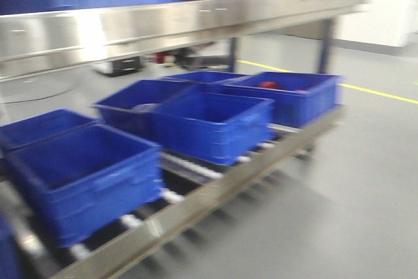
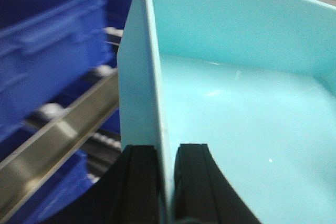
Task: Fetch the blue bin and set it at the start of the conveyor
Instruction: 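Hold the teal bin in both grippers while the base drives to the conveyor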
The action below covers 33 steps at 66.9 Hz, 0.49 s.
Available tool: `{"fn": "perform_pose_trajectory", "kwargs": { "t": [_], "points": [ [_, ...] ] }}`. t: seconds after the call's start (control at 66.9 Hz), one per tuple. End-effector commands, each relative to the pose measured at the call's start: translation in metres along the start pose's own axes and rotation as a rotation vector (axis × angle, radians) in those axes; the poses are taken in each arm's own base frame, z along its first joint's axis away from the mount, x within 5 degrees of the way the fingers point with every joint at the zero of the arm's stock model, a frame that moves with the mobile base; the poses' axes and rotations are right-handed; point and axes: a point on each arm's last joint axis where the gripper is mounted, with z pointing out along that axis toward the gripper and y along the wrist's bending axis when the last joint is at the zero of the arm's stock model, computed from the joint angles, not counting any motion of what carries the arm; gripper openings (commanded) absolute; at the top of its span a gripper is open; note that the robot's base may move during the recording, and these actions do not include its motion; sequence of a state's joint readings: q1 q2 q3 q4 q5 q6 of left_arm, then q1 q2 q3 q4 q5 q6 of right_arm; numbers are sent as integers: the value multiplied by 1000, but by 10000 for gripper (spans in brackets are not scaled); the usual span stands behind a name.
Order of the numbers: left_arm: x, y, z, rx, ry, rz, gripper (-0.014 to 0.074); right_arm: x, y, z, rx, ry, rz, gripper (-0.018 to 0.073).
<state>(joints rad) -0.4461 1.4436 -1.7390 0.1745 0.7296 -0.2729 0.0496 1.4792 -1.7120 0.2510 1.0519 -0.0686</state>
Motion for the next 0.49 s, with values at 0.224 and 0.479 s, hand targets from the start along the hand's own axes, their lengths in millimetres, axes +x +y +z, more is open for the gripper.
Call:
{"fn": "perform_pose_trajectory", "kwargs": {
  "t": [0.224,0.479],
  "points": [
    [-12,-3,-9,31,-95,-6,-111,-3,-3,-5,28,-24,-47,-153],
    [-12,-3,-9,31,-95,-6,-111,-3,-3,-5,28,-24,-47,-153]
  ]
}}
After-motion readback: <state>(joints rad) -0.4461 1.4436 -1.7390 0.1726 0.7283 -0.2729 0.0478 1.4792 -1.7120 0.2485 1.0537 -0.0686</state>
